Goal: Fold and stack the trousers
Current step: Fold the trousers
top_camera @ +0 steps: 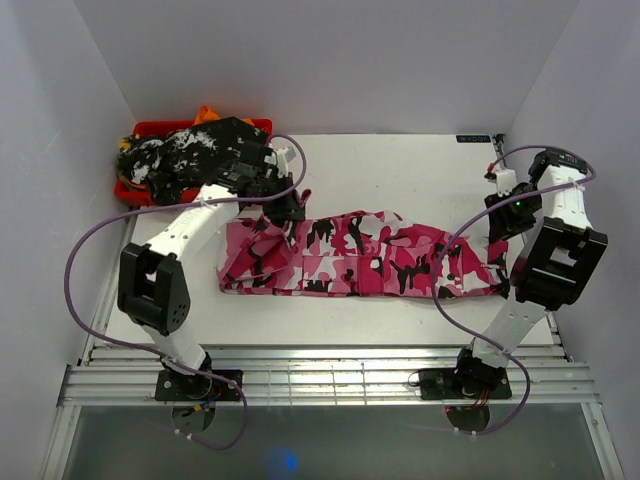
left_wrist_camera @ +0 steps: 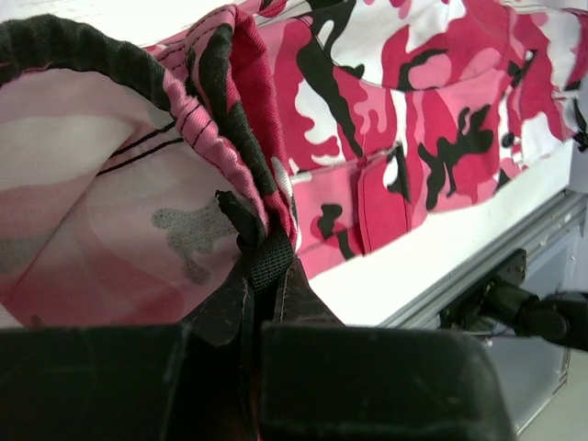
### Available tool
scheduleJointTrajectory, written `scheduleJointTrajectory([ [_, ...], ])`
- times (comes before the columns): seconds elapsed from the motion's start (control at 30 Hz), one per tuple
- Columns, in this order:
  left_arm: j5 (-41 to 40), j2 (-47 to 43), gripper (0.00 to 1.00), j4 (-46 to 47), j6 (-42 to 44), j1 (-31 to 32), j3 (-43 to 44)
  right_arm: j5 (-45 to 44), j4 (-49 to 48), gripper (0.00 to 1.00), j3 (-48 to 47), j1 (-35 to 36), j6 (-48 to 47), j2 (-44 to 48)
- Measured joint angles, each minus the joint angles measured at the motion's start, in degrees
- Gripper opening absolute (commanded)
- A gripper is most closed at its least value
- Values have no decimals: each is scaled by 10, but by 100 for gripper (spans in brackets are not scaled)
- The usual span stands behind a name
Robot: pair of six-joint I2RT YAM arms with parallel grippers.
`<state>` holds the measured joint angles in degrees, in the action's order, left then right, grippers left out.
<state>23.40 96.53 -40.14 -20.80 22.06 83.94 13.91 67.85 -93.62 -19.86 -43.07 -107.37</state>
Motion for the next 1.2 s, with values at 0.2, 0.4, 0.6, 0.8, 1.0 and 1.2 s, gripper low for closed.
scheduleJointTrajectory([
  [0.2, -58, 82, 0, 60, -55, 59, -10, -29, -20, 48, 43, -14, -9, 0],
  [0.4, -91, 129, 0, 98, -94, 103, -21, -31, -23, 47, 80, -13, -10, 0],
  [0.6, -105, 143, 0, 126, -114, 144, -22, -31, -28, 47, 101, -13, -11, 0],
  [0.8, -109, 153, 66, 138, -118, 173, -22, -28, -34, 49, 103, -13, -11, 3],
  [1.0, -104, 154, 98, 125, -66, 184, 2, -20, -34, 49, 106, -13, -13, 5],
  [1.2, -5, 91, 98, 104, 40, 188, 59, 10, -24, 47, 90, -1, -10, 5],
])
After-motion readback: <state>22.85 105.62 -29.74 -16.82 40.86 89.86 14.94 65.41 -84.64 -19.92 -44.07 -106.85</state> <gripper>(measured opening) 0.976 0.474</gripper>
